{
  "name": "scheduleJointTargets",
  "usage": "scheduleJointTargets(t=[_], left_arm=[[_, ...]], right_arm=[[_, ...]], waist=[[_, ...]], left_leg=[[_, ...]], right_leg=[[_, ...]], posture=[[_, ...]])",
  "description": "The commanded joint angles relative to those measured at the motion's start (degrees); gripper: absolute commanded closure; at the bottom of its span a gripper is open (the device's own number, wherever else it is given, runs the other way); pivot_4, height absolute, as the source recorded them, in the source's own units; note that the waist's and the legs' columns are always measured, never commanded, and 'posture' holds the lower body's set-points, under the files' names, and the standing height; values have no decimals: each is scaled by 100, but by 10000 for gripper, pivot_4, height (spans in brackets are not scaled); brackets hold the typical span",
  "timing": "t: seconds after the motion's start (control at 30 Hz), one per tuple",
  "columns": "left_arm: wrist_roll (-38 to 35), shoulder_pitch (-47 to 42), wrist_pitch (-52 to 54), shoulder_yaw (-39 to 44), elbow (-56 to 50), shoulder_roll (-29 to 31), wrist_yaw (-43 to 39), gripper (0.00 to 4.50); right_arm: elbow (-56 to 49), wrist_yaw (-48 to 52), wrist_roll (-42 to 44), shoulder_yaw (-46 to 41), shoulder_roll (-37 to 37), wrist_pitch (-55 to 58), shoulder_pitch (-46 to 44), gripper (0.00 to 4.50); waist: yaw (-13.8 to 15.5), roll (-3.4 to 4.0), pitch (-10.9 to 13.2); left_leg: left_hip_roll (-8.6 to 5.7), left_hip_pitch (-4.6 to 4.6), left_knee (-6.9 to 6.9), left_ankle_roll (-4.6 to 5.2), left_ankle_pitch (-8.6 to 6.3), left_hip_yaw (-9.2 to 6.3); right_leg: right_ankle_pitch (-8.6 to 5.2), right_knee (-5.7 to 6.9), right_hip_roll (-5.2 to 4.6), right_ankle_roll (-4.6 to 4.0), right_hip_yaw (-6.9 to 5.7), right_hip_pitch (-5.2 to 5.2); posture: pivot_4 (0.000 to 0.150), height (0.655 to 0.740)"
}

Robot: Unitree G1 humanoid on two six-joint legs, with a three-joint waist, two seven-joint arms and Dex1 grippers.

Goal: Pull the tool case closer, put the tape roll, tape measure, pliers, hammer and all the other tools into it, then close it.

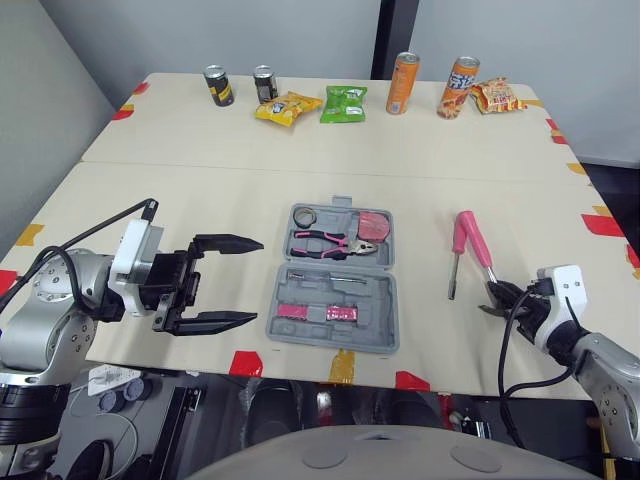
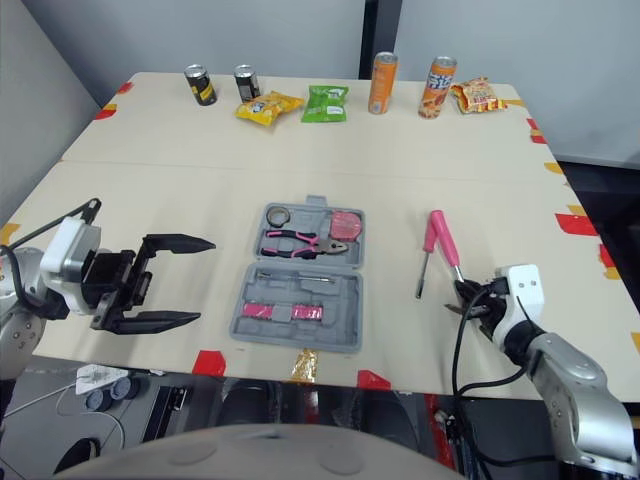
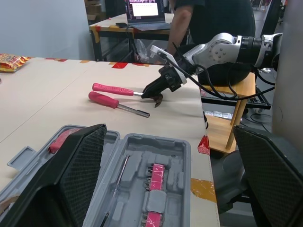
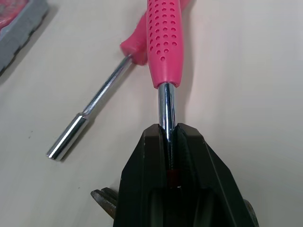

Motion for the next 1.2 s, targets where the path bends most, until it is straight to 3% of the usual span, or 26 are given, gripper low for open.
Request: scheduleJointTargets(t=[0.03,0.5,0.57,0.67,1.1,1.2], left_arm=[[-26,-6,-64,85,-1,3,-47,0],[-20,-94,-41,18,-16,9,-47,0],[-23,-93,-37,21,-19,14,-50,0],[-35,-65,-35,50,-35,29,-62,0],[-31,-94,-47,45,-24,13,-60,0],[-30,-100,-48,39,-27,10,-58,0]], right_arm=[[-414,-289,147,-264,61,112,99,44689],[-825,-1496,322,-185,351,1541,-219,44689],[-837,-1487,386,-204,366,1595,-232,35164],[-822,-1307,408,-192,295,1457,-138,25235],[-413,-930,-33,66,-23,834,103,25235],[-410,-955,-7,102,16,892,98,33355]], waist=[[1,0,0],[-31,1,-4],[-31,1,-5],[-31,2,-4],[-29,1,-6],[-30,1,-6]], left_leg=[[0,-1,0,0,0,0],[-1,38,-16,-3,-1,2],[-1,72,-32,-5,-2,9],[-4,76,-47,-4,-1,10],[-7,75,-47,-3,0,10],[-7,75,-47,-3,0,10]], right_leg=[[0,-1,0,0,0,0],[0,-9,0,2,2,27],[0,-20,-1,2,5,48],[0,-26,-1,2,6,51],[0,-29,-4,2,5,51],[0,-30,-4,2,5,51]], posture=[[1500,7400],[1500,7400],[1500,7400],[1500,7400],[1500,7400],[1500,7400]])
